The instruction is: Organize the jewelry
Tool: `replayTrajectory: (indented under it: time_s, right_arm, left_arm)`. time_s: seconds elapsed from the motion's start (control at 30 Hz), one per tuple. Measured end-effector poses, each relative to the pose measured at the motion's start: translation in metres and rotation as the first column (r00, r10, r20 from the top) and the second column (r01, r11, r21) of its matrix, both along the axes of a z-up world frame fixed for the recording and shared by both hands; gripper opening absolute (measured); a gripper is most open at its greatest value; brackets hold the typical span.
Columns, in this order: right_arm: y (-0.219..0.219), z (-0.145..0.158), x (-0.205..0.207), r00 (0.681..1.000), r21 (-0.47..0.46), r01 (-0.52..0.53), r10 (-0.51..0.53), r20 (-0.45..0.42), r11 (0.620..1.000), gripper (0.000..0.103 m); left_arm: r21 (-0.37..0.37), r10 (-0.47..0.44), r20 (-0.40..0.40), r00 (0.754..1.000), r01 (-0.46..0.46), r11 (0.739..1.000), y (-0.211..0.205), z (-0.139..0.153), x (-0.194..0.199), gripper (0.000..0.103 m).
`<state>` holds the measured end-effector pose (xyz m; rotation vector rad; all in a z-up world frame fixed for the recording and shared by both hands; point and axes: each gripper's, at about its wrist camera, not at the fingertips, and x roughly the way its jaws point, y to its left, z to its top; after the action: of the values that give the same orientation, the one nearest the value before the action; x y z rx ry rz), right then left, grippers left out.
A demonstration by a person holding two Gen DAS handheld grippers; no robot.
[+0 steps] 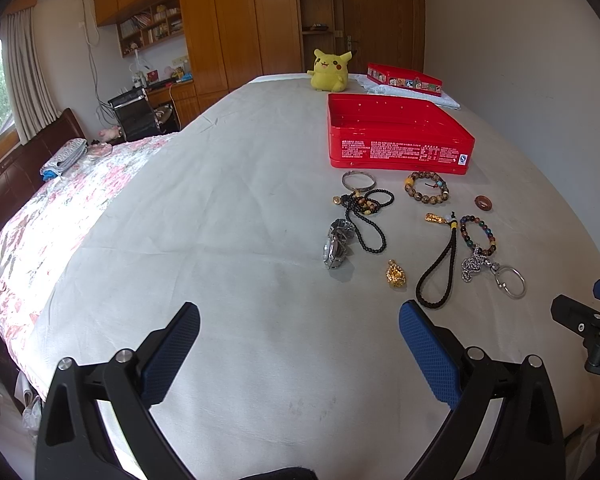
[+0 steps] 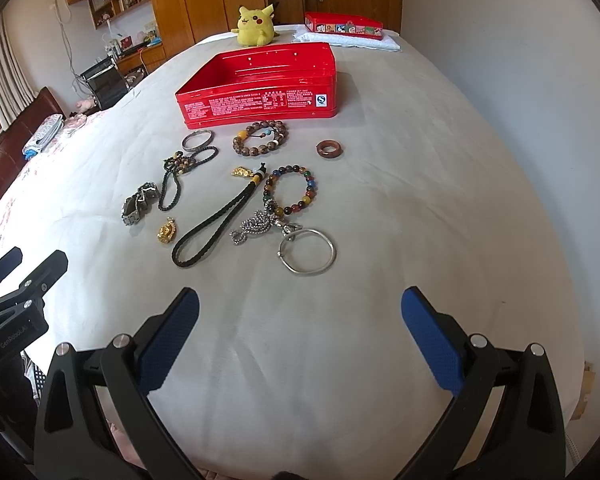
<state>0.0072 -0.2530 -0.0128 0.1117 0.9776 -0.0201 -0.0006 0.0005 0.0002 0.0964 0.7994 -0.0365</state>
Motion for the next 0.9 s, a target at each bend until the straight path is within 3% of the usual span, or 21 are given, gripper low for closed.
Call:
replayTrajectory:
  time_s: [0.9]
  right_arm:
    - [0.0,-0.004,0.003,1.0,0.008,-0.005,0.006,-0.009,1.0,0.1]
  left_arm:
    - [0.004,0.0,-0.007,1.0,0.0,1.0,0.011,0.003,0.0,0.099]
